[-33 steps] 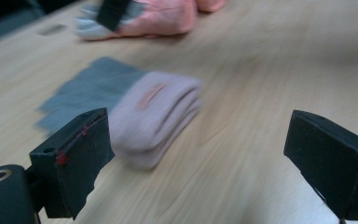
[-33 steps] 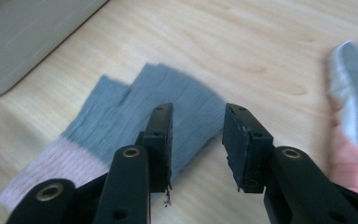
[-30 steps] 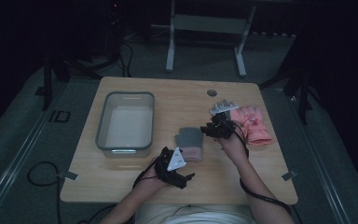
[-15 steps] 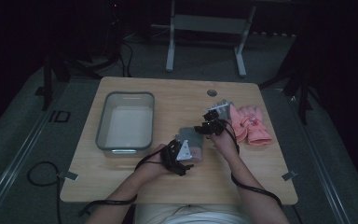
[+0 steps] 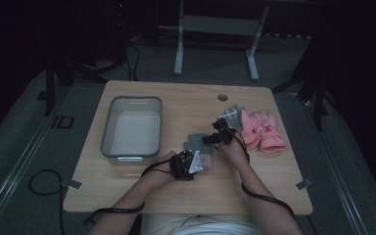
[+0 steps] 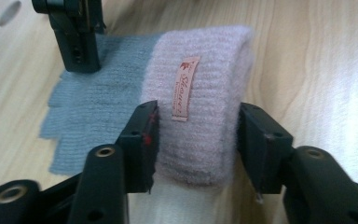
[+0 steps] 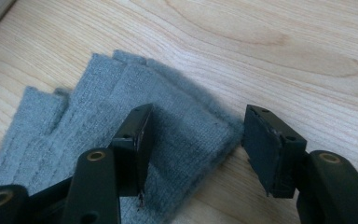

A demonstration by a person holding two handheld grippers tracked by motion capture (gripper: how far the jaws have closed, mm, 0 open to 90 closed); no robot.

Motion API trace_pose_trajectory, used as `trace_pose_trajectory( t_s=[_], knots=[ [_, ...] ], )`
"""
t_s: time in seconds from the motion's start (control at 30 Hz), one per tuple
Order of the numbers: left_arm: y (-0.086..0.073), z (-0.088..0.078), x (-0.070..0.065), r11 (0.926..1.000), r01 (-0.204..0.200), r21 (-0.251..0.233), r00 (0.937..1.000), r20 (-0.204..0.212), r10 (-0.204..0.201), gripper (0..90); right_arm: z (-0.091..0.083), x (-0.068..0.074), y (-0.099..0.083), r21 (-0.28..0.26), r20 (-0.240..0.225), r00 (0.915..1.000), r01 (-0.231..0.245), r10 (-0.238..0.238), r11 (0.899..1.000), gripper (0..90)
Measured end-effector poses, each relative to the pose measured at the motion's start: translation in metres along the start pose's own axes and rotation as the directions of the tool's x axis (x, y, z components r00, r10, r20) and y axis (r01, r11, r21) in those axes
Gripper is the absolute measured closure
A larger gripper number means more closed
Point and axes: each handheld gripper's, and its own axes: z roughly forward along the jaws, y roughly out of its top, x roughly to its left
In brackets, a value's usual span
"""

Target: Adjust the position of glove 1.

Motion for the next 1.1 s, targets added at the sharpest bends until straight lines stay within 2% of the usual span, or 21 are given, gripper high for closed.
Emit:
trace_pose_trajectory(
  t_s=[0.07,0.1,0.13,0.17,0.2,0.27,0.3,0.33,0.4,0.47,0.5,0.53,0.67,0.87,0.9,1.03,1.1],
  knots=[
    [0.001,0.001,-0.001,0.9998,-0.019,0.007,0.9997,-0.011,0.019,51.5,0.000,0.001,0.001,0.004,-0.006,1.0000,0.001,-0.001,1.000,48.6],
    [0.001,0.000,0.000,0.9997,-0.019,0.012,0.9998,-0.009,0.019,53.5,0.000,0.001,0.001,0.008,-0.022,0.9998,-0.003,0.003,1.000,52.3],
    [0.001,0.000,0.000,0.9997,-0.019,0.012,0.9998,-0.009,0.019,55.6,0.000,0.001,0.001,0.008,-0.022,0.9998,-0.003,0.003,1.000,52.3],
    [0.002,-0.001,0.002,0.9999,-0.003,0.015,1.0000,0.001,0.003,58.8,0.000,0.003,0.001,0.016,-0.046,0.9989,-0.009,0.009,1.000,61.3],
    [0.003,-0.001,0.003,0.9999,0.001,0.016,1.0000,0.005,-0.001,60.2,0.001,0.004,0.002,0.018,-0.054,0.9985,-0.007,0.008,1.000,62.4],
    [0.004,-0.002,0.006,0.9995,0.025,0.022,0.9996,0.016,-0.025,65.4,0.000,0.006,0.003,0.023,-0.063,0.9980,0.003,-0.001,1.000,72.7],
    [0.005,-0.003,0.007,0.9991,0.032,0.028,0.9992,0.022,-0.033,67.1,0.000,0.007,0.004,0.024,-0.075,0.9972,-0.002,0.003,1.000,73.9],
    [0.006,-0.003,0.009,0.9986,0.046,0.028,0.9986,0.026,-0.047,68.3,0.000,0.009,0.004,0.025,-0.068,0.9976,0.009,-0.007,1.000,75.1],
    [0.008,-0.005,0.012,0.9964,0.075,0.039,0.9964,0.038,-0.076,69.9,-0.002,0.011,0.005,0.018,-0.078,0.9969,0.014,-0.013,1.000,76.3],
    [0.008,-0.005,0.012,0.9964,0.075,0.039,0.9964,0.038,-0.076,70.3,-0.004,0.012,0.006,0.010,-0.095,0.9955,0.012,-0.011,1.000,76.3],
    [0.011,-0.008,0.016,0.9934,0.106,0.043,0.9922,0.061,-0.109,70.3,-0.004,0.012,0.006,0.010,-0.095,0.9955,0.012,-0.011,1.000,76.5],
    [0.012,-0.009,0.016,0.9929,0.110,0.045,0.9918,0.061,-0.112,70.9,-0.010,0.014,0.007,-0.008,-0.112,0.9932,0.030,-0.031,1.000,76.7],
    [0.016,-0.014,0.023,0.9898,0.131,0.056,0.9880,0.075,-0.135,71.1,-0.022,0.015,0.010,-0.043,-0.134,0.9900,0.039,-0.044,0.998,76.8],
    [0.026,-0.029,0.032,0.9889,0.140,0.049,0.9867,0.076,-0.144,71.1,-0.042,0.017,0.017,-0.091,-0.171,0.9830,0.053,-0.068,0.994,76.8],
    [0.030,-0.037,0.037,0.9896,0.137,0.044,0.9876,0.072,-0.140,71.1,-0.052,0.019,0.021,-0.114,-0.181,0.9802,0.061,-0.081,0.992,76.8],
    [0.034,-0.048,0.045,0.9896,0.139,0.037,0.9873,0.072,-0.142,71.2,-0.064,0.021,0.027,-0.143,-0.187,0.9779,0.066,-0.093,0.988,76.8],
    [0.036,-0.057,0.054,0.9896,0.137,0.042,0.9871,0.077,-0.140,71.2,-0.073,0.024,0.034,-0.165,-0.191,0.9756,0.076,-0.107,0.983,76.8]
  ],
)
